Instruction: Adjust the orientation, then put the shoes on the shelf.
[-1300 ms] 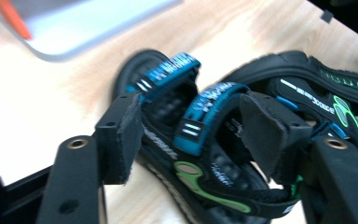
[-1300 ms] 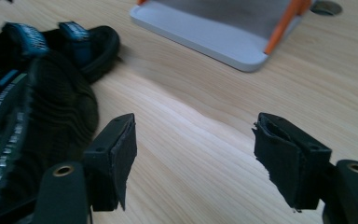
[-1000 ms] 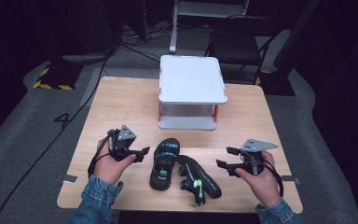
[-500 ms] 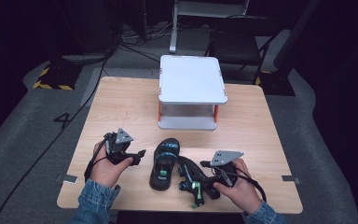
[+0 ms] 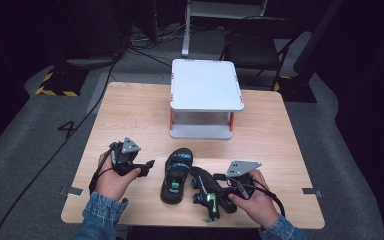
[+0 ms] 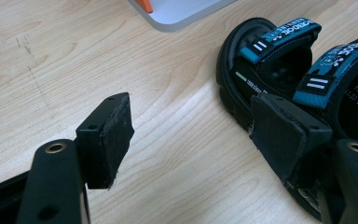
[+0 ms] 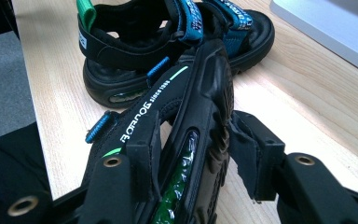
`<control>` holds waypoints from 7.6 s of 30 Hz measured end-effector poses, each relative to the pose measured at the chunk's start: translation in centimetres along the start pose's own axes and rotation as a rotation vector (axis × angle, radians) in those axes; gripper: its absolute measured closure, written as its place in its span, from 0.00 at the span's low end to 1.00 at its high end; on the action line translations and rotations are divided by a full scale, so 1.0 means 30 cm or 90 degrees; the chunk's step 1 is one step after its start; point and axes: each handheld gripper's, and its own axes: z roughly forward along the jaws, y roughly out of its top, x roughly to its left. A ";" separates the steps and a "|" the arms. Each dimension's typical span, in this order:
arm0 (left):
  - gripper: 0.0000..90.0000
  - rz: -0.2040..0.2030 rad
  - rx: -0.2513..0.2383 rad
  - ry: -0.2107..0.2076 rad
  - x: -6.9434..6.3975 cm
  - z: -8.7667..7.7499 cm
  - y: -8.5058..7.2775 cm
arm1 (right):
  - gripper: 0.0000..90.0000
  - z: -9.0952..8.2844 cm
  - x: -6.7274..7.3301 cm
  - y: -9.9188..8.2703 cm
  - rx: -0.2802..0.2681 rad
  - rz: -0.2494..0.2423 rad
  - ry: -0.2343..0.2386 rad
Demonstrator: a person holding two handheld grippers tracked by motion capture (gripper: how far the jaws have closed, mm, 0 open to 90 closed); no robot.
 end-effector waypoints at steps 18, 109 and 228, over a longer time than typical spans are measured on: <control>0.33 0.000 -0.007 -0.005 0.002 0.002 0.009 | 0.61 -0.070 -0.124 -0.052 -0.014 0.060 -0.177; 0.28 -0.047 0.006 0.025 0.117 -0.098 -0.033 | 0.27 -0.089 -0.034 0.046 -0.073 0.077 -0.108; 0.26 0.038 0.042 -0.037 0.092 0.011 0.039 | 0.90 0.189 0.123 0.194 0.006 0.250 -0.142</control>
